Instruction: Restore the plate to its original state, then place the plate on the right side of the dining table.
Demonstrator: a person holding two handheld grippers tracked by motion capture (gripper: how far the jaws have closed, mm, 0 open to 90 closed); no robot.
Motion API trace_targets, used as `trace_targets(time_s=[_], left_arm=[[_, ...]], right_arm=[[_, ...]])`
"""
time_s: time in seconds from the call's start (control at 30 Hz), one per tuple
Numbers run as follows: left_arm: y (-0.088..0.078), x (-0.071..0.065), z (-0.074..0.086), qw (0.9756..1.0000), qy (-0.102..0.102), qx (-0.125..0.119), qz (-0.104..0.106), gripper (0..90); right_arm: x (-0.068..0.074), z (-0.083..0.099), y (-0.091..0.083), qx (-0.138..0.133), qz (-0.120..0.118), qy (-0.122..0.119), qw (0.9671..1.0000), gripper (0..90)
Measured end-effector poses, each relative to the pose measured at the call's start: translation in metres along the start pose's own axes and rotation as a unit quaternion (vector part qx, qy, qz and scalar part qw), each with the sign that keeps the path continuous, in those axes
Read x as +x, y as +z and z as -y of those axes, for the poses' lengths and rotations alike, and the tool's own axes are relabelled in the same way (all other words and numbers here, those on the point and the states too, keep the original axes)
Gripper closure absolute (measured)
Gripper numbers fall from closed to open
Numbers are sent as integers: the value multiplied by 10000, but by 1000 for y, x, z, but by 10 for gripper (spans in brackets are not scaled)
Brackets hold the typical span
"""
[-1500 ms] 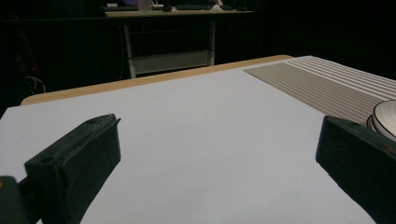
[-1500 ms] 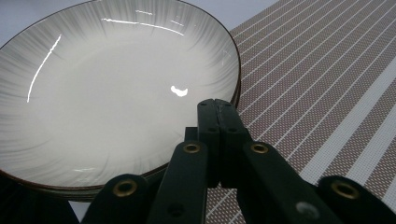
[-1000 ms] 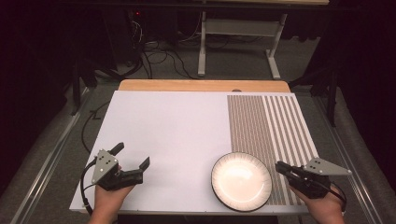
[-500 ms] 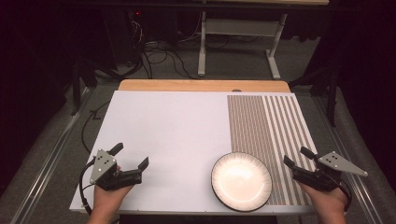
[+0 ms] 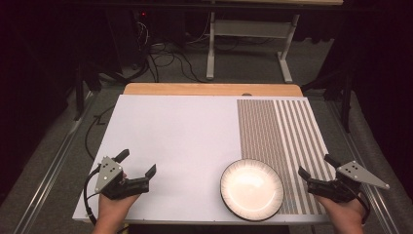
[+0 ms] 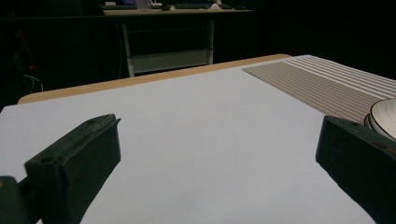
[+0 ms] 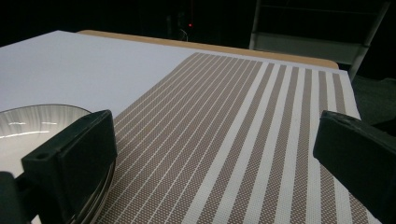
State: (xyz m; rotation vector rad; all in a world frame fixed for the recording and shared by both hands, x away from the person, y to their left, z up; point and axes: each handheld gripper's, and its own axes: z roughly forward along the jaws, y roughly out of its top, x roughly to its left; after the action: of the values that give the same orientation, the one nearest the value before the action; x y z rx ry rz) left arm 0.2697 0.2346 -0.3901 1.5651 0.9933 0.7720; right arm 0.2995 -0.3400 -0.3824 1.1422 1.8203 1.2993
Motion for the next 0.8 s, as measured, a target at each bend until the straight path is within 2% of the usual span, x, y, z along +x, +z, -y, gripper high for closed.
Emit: trace_targets(time_s=[0.13, 0.17, 0.2, 0.23, 0.3, 0.33, 0.37, 0.4, 0.43, 0.5, 0.6, 0.63, 0.7, 0.73, 0.8], left_arm=[[0, 0, 1, 10000, -37, -2, 6, 6], [0, 1, 1, 10000, -28, 8, -13, 6], [0, 1, 1, 10000, -28, 8, -13, 5], [1, 2, 1, 10000, -74, 5, 29, 5], [2, 3, 2, 9999, -93, 20, 44, 5], [3, 3, 2, 9999, -101, 22, 53, 5], [3, 3, 2, 9999, -111, 16, 60, 6], [3, 4, 2, 9999, -99, 20, 74, 5], [3, 3, 2, 9999, -56, 24, 85, 6], [3, 2, 1, 9999, -53, 12, 97, 5], [1, 2, 0, 10000, -39, -2, 84, 5], [1, 2, 0, 10000, -51, -12, 69, 5], [1, 2, 1, 10000, -52, -5, 61, 5], [1, 3, 1, 10000, -52, 2, 53, 5], [1, 3, 0, 10000, -62, -12, 51, 5]], right_arm=[[0, -1, 0, -1, -50, 5, 10000, 10], [1, -1, 0, 18, -155, -71, 9999, 33], [1, -1, 0, 18, -155, -71, 9999, 33], [3, -1, 1, 80, -224, -143, 9996, 80], [4, -1, 1, 102, -248, -147, 9995, 110], [5, -1, 1, 168, -344, -180, 9991, 192], [6, -1, 1, 210, -391, -237, 9987, 226], [7, -1, 0, 276, -451, -284, 9982, 332], [9, 0, -1, 400, -615, -361, 9967, 462], [10, 0, -1, 436, -658, -394, 9961, 498], [14, -2, -2, 517, -838, -482, 9940, 629], [17, -2, -2, 595, -970, -571, 9919, 690], [18, -2, -2, 620, -991, -603, 9913, 719], [20, -2, 0, 762, -1141, -654, 9884, 787], [21, -2, 0, 785, -1182, -681, 9875, 804]])
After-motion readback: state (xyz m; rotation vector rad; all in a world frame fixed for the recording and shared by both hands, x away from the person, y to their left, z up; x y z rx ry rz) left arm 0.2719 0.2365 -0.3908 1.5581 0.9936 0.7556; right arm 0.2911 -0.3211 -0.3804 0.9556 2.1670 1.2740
